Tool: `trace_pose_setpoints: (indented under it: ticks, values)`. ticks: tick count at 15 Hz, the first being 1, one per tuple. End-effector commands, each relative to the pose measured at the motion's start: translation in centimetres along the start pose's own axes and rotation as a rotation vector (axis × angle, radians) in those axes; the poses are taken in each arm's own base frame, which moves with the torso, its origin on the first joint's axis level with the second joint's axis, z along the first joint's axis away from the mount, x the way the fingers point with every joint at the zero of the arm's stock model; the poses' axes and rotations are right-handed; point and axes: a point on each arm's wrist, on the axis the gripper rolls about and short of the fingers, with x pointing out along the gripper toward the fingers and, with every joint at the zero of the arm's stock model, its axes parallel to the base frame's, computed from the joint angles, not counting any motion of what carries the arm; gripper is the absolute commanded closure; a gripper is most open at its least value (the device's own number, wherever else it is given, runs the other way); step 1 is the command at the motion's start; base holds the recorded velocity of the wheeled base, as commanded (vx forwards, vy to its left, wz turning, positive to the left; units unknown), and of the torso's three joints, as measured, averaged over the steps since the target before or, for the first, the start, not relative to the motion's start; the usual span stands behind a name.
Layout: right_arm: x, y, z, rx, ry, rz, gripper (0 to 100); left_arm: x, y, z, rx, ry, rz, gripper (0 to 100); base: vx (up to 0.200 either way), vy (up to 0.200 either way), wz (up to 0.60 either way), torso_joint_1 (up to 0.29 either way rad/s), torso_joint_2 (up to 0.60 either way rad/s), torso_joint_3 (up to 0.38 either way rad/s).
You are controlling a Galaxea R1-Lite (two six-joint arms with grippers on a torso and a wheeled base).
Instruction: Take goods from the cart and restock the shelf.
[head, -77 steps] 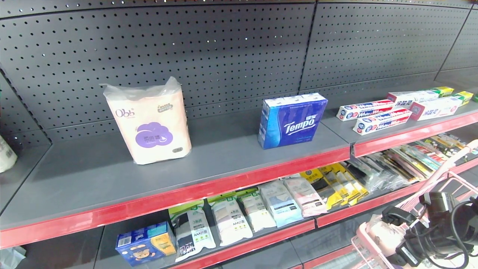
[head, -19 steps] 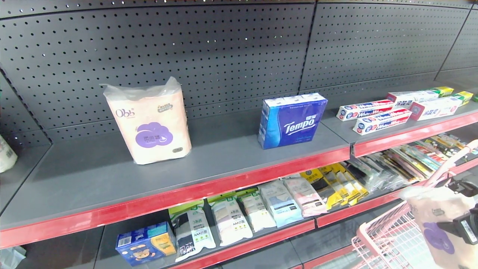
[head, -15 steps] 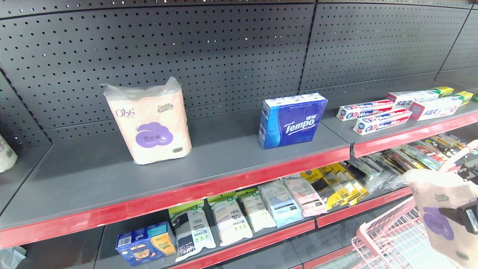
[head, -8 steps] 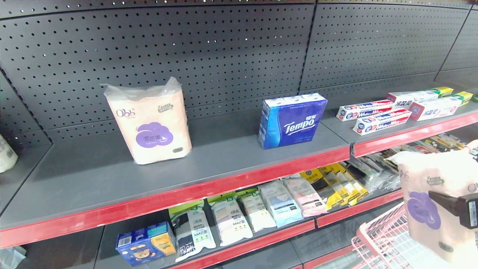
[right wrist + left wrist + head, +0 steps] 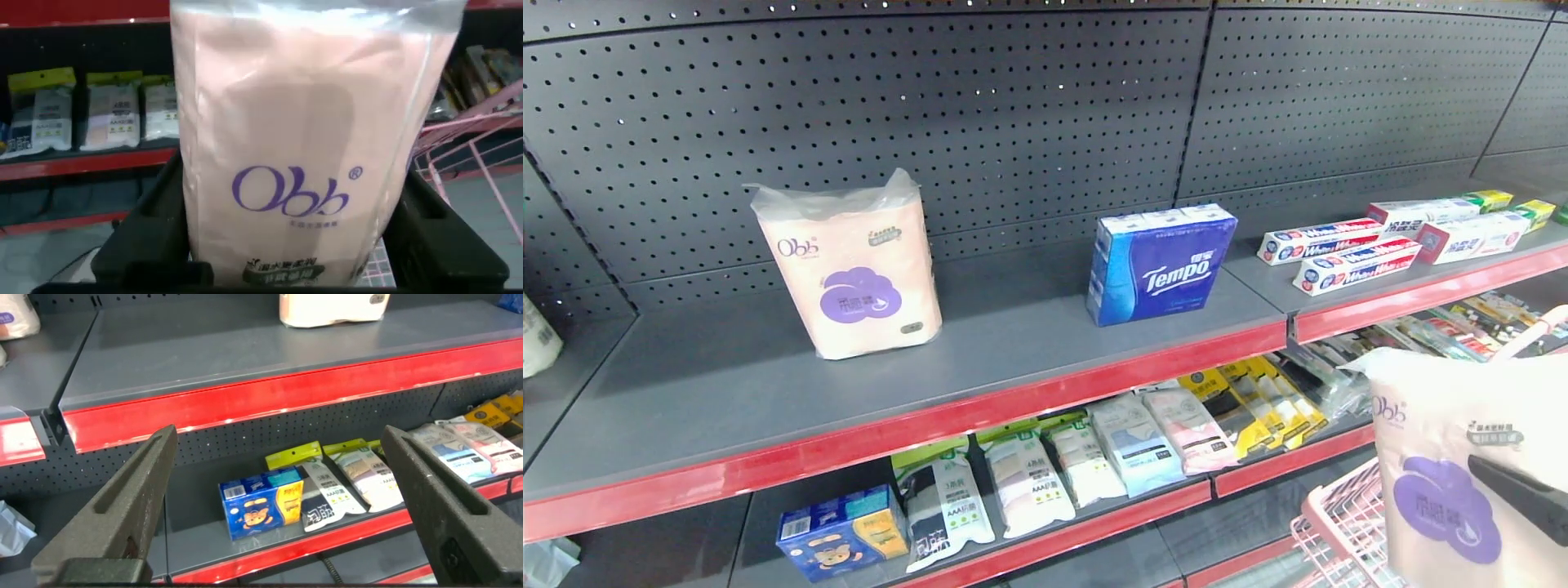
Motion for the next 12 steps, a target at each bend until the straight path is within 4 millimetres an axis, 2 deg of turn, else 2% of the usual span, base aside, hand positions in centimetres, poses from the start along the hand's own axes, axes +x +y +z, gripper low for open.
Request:
trace_pose_setpoints:
  ticks: [1, 3, 7, 12]
  values:
    - [-1.5, 0.3, 0.4, 0.004, -0.087, 0.003, 100, 0.0, 0.0, 0.0, 0.0, 0.002, 0.001, 0, 0.0, 0.0, 0.0, 0.0, 0.0, 0.0]
    - [-3.2, 0.6, 0.7, -0.009, -0.178, 0.025, 100, 0.0, 0.0, 0.0, 0.0, 0.002, 0.003, 0, 0.0, 0.0, 0.0, 0.0, 0.0, 0.0]
    - [-5.5, 1.4, 0.0, -0.024, -0.26, 0.232, 100, 0.0, 0.0, 0.0, 0.0, 0.002, 0.001, 0, 0.0, 0.0, 0.0, 0.0, 0.0, 0.0]
    - [-5.9, 1.7, 0.4, -0.032, -0.288, 0.387, 100, 0.0, 0.0, 0.0, 0.0, 0.002, 0.001, 0, 0.0, 0.0, 0.0, 0.0, 0.0, 0.0]
